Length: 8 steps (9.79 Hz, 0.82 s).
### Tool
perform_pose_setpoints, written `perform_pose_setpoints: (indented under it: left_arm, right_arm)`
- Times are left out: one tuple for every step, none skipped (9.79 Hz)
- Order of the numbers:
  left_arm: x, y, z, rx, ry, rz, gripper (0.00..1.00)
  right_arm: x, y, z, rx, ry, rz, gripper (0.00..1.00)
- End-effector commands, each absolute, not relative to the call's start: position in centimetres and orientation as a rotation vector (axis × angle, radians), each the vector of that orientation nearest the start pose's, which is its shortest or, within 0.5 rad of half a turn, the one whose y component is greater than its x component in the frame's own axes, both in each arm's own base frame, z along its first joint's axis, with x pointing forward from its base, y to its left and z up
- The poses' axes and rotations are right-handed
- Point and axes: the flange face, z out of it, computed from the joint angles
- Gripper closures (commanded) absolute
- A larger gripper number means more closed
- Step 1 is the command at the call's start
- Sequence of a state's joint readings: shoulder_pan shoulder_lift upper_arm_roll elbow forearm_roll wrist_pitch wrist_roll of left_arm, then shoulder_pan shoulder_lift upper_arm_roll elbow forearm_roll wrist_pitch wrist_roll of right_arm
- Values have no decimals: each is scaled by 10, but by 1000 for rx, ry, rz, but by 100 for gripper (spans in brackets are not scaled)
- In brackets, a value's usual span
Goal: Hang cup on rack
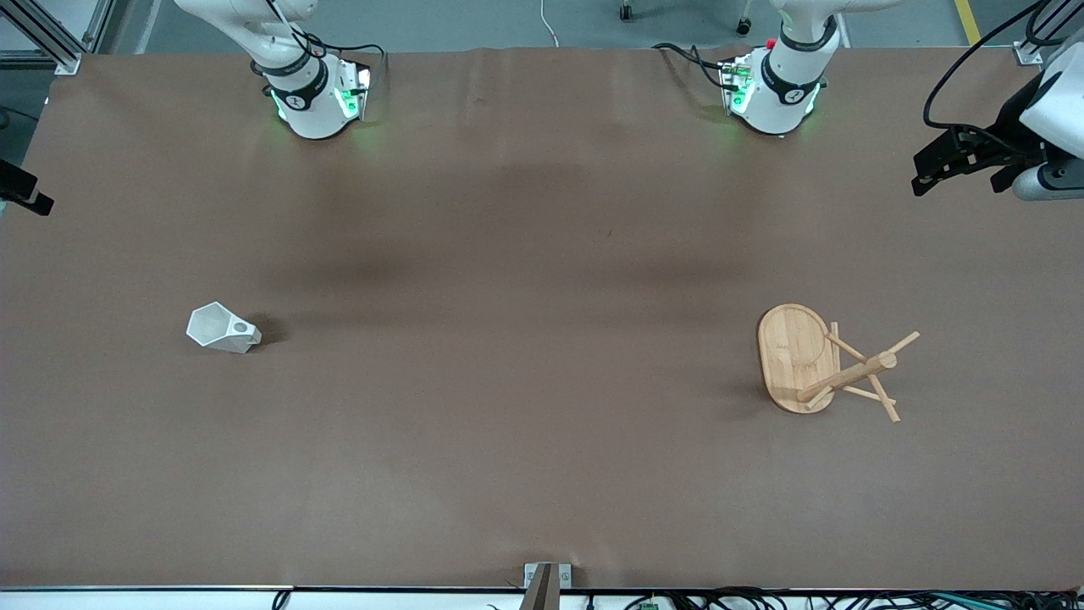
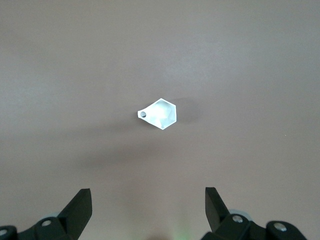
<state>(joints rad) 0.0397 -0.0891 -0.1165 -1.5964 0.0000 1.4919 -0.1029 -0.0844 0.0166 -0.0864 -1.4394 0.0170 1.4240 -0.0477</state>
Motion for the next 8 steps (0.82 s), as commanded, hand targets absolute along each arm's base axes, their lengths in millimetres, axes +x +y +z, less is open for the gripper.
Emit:
perform_pose_setpoints:
  left_arm:
    - [520,-42,645,-3140,-52,69,0]
    - [521,-41,649,-3132,-46,50,0]
    - [522,-40,650,-3129,-46,47,0]
    - [523,-38,648,-3131,-34,52,0]
    - [524,-32,645,-3131,-41,62,0]
    - [526,-33,644,-3142,-86,61,0]
    - [532,-34,640,-3147,-86,52,0]
    - [533,-34,641,-3150,-83,48,0]
  right_arm:
    - [532,-91,665,-3111,206,51,0]
    - [532,-91,665,-3111,206,51,0]
    - [532,-92,665,-3111,209,51,0]
    - [532,-91,665,-3111,206,51,0]
    - [532,-92,665,-3111,209,51,0]
    - [532,-91,665,-3111,206,51,0]
    - [532,-91,665,-3111,206,54,0]
    - [532,-92,665,-3112,199,51,0]
